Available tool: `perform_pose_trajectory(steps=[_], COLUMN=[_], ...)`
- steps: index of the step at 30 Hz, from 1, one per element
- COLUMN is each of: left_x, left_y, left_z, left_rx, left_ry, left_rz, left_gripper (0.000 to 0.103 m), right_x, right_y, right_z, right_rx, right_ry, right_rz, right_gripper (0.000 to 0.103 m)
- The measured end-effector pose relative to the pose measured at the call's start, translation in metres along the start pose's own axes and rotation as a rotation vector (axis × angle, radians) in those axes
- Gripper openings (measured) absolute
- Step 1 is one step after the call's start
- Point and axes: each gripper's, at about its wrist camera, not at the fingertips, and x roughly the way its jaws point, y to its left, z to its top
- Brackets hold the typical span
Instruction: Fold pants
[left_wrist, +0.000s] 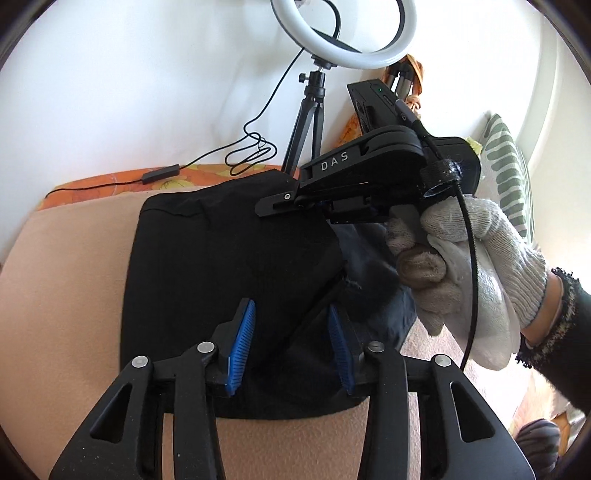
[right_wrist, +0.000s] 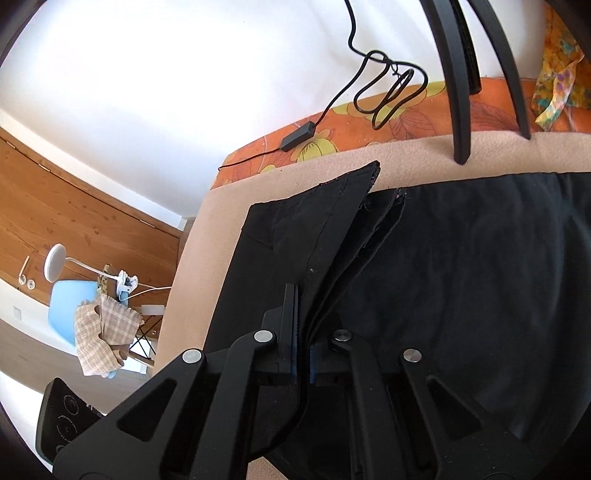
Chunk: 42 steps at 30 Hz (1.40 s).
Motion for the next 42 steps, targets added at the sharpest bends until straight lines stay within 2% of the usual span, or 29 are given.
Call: perform_pose_trajectory(steps=[4,6,9,21,29,36,38,39,42], left_x=[-0.021,-0.019,-0.009,0.041,0.065,0.078,0.079,0.079,0.075], left_y=[0.014,0.023,0.033,-0.006,-0.013,-0.014,-0.014,-0.014,-0.008], left_z=[-0.002,-0.001,0.001,0.007,0.003,-0.009,-0.011,-0.012,-0.012], left_rx=[-0.013,-0.032,-0.076,0.035,0.05,0.042,0.034,0.034,-0.014], left_ry=[-0.021,-0.019,-0.004,0.075,0.139,0.191,0.193,0.188,0.187], left_rz=[0.045,0.092,0.102,0.124,0.164,0.198,0.204,0.207,0.18], left_gripper=[0.041,0.041,0.041,0.041,0.041,0.041,0.042,0.042,0.042], right_x=[-0.033,-0.051,-0.078,-0.162,-0.164,-0.139,-0.138,-0.139,-0.155], right_y=[-0.004,-0.011,-0.025,-0.093,-0.141,-0.147,-0.149,-0.148,-0.136], right_z=[0.008,0.01,0.012,-0.002,-0.004,-0.002,-0.002,-0.003,-0.006], right_rx=[-0.033,-0.04,-0.045,0.014,0.05,-0.024,-0.025,-0.025,-0.052], right_ry=[-0.034,-0.048,-0.062,-0.092,-0.094,-0.08,-0.072,-0.075,-0.125], right_rz=[-0.027,-0.054,-0.106,-0.208,-0.281,-0.378,-0.418,-0.438,-0.521], right_gripper=[0.005,0.005,0.005,0.005,0.005,0.005,0.011,0.018,0.028])
